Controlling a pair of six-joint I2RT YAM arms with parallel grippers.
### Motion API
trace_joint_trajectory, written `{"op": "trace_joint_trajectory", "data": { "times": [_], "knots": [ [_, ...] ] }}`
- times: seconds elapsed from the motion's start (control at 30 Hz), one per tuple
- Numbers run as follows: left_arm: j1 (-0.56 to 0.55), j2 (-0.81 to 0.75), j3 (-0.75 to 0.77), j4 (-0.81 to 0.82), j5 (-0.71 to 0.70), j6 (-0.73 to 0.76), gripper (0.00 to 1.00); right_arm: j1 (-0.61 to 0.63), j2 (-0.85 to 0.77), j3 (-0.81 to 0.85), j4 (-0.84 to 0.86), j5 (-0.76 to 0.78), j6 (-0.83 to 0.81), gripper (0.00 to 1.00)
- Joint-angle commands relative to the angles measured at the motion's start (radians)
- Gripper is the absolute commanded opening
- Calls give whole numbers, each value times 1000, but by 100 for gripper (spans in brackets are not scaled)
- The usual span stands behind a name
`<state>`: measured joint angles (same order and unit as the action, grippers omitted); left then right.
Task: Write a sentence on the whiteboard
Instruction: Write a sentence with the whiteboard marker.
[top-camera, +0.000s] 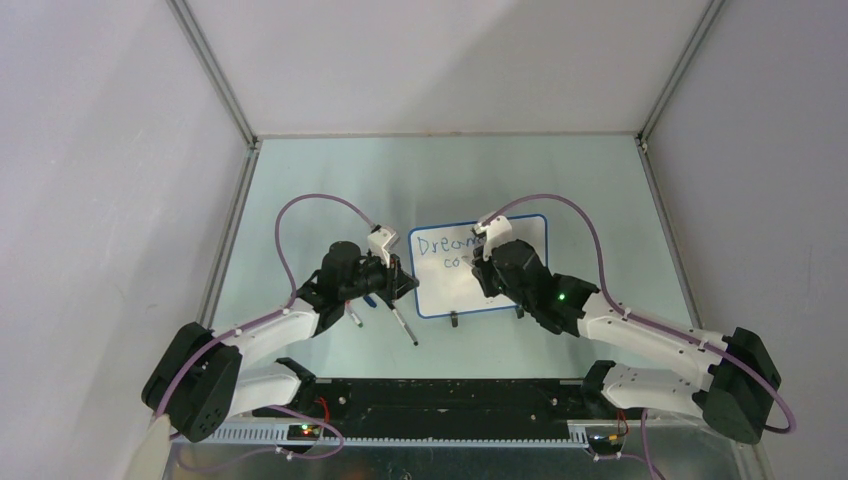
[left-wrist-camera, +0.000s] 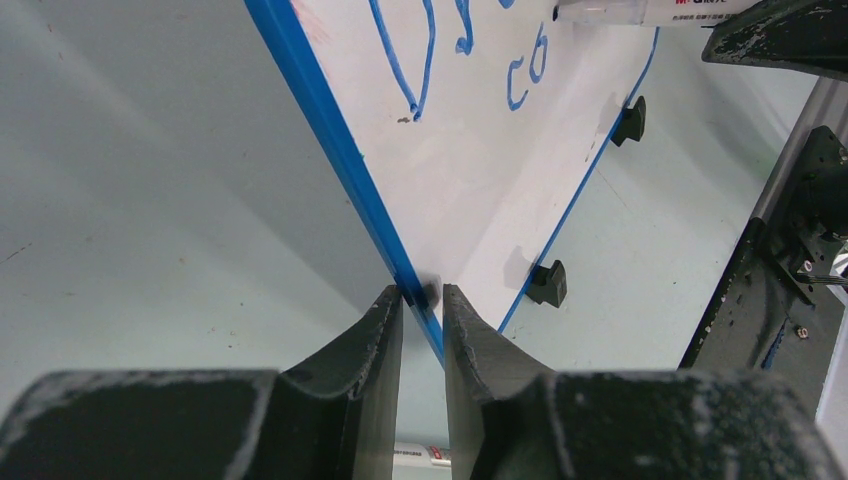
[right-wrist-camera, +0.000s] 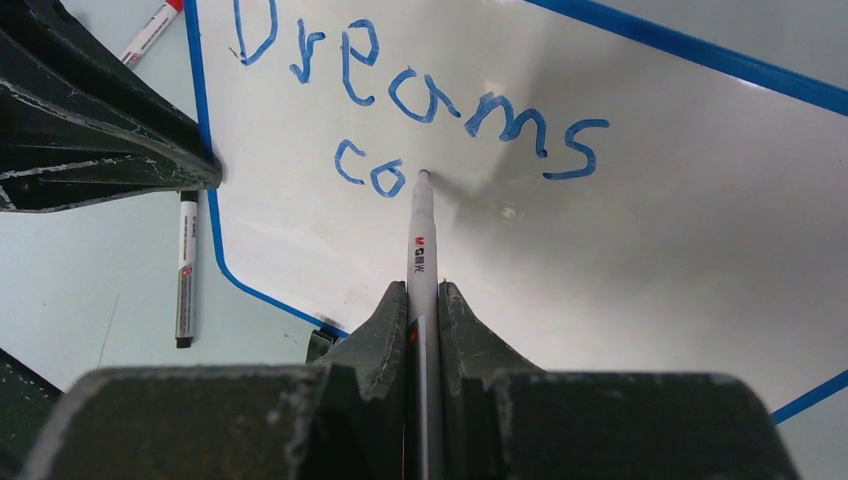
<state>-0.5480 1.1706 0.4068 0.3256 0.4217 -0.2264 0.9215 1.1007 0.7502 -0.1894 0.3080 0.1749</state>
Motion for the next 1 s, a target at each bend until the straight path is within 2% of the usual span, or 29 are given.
{"op": "trace_joint_trajectory", "data": {
  "times": [0.0, 0.97],
  "knots": [
    [-6, -17, 21, 9, 9, 22, 26, -12, 7, 1, 5, 21, 12, 0],
    [-6, -18, 21, 10, 9, 22, 26, -16, -4, 1, -68, -39, 28, 0]
  ]
}}
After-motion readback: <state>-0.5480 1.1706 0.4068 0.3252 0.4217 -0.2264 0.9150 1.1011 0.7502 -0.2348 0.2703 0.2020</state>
